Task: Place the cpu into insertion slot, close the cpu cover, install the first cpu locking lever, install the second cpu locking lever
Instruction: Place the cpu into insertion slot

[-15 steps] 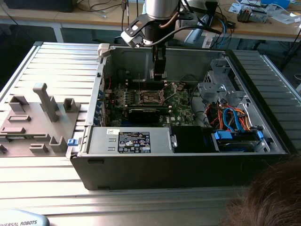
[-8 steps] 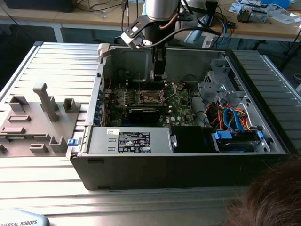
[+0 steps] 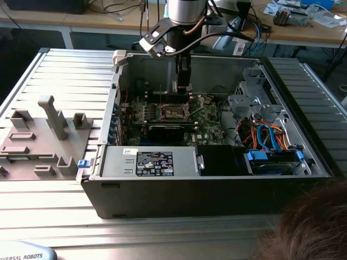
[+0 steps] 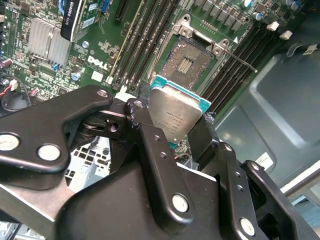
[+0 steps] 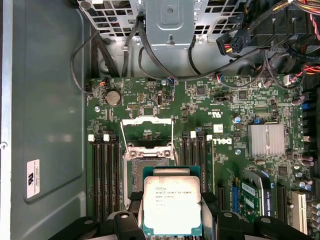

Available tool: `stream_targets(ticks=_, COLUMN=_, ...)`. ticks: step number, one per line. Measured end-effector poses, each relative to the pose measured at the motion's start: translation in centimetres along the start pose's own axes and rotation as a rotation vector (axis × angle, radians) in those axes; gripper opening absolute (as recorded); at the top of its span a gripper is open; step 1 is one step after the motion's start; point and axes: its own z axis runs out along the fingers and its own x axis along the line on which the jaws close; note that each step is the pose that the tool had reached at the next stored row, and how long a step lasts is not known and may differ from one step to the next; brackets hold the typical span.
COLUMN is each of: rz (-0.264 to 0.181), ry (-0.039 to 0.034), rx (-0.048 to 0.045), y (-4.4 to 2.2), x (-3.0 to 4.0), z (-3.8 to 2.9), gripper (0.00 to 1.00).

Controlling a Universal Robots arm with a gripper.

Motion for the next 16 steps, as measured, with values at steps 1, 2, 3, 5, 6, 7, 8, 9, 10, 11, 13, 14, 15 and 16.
stream_targets(ticks=1, rz=0.0, ry=0.0, rx=0.0, y=0.0, x=0.0, z=0.04, gripper=0.54)
stream_targets(ticks=2, rz=0.0, ry=0.0, rx=0.0, y=0.0, x=0.0, z=0.09, gripper=0.54)
stream_targets(ticks=3, rz=0.0, ry=0.0, rx=-0.0001, y=-0.01, x=0.0, z=0.1, gripper=0.54)
stream_targets(ticks=5, rz=0.0, ry=0.0, rx=0.0, y=-0.01, x=0.0, z=0.13, gripper=0.54)
stream_targets(ticks=6, rz=0.0, ry=0.0, rx=0.0, y=-0.01, x=0.0, z=0.15, gripper=0.54)
stream_targets(ticks=7, rz=0.0, ry=0.0, rx=-0.0001, y=-0.01, x=0.0, z=0.17, gripper=0.54)
stream_targets(ticks=8, rz=0.0, ry=0.0, rx=-0.0001, y=-0.01, x=0.0, z=0.19, gripper=0.54)
stream_targets(ticks=9, rz=0.0, ry=0.0, rx=0.0, y=-0.01, x=0.0, z=0.21, gripper=0.54)
stream_targets(ticks=10, rz=0.0, ry=0.0, rx=0.0, y=-0.01, x=0.0, z=0.22, gripper=0.54)
stream_targets(ticks=11, rz=0.0, ry=0.0, rx=0.0, y=-0.01, x=0.0, z=0.23, gripper=0.54)
stream_targets(ticks=13, rz=0.0, ry=0.0, rx=0.0, y=-0.01, x=0.0, z=0.26, gripper=0.54)
stream_targets(ticks=14, rz=0.0, ry=0.0, rx=0.0, y=-0.01, x=0.0, z=0.28, gripper=0.54)
stream_targets(ticks=15, rz=0.0, ry=0.0, rx=0.0, y=-0.02, x=0.0, z=0.3, gripper=0.54)
stream_targets(ticks=16, rz=0.0, ry=0.0, rx=0.0, y=-0.02, x=0.0, z=0.32, gripper=0.54)
